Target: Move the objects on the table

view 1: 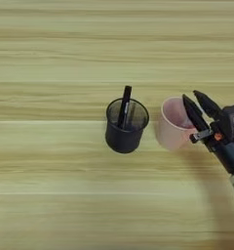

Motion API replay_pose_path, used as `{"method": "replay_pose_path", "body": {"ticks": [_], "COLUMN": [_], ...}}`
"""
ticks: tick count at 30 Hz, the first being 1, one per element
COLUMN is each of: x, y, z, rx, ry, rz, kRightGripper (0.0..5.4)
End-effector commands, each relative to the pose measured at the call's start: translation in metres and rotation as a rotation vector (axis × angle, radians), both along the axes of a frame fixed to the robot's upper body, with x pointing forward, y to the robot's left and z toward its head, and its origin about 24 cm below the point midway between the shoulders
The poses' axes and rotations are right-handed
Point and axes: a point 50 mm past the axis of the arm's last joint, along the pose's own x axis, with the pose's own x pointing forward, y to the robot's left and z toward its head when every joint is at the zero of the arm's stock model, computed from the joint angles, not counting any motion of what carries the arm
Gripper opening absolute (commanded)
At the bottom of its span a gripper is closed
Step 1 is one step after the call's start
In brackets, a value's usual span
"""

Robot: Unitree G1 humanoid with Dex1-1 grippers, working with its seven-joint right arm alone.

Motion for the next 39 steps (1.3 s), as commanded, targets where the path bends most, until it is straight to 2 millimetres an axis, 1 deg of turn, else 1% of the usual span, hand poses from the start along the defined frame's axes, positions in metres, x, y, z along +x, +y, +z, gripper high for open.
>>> {"method": "replay_pose_path", "body": {"ticks": [1,6,11,14,17,18,23,28,30,39], "x": [0.0035,0.0036,0.0039,0.0040,0.0040,0.0040,0.0040,0.0040,0.0037,0.0017], "y": [0.0006,0.0005,0.0007,0.0007,0.0007,0.0007,0.0005,-0.0007,-0.0013,0.0001], "z": [0.0157,0.0158,0.0158,0.0161,0.0165,0.0166,0.0171,0.0185,0.0195,0.0226], "rx": [-0.024,-0.024,-0.023,-0.022,-0.021,-0.021,-0.021,-0.022,-0.022,-0.013], "ry": [-0.086,-0.087,-0.087,-0.088,-0.090,-0.090,-0.094,-0.101,-0.106,-0.122], "rz": [0.006,0.004,0.005,0.005,0.004,0.004,0.001,-0.006,-0.009,-0.002], "kRightGripper": [1.87,2.29,2.89,3.34,3.60,3.81,4.39,5.21,5.36,5.36]}}
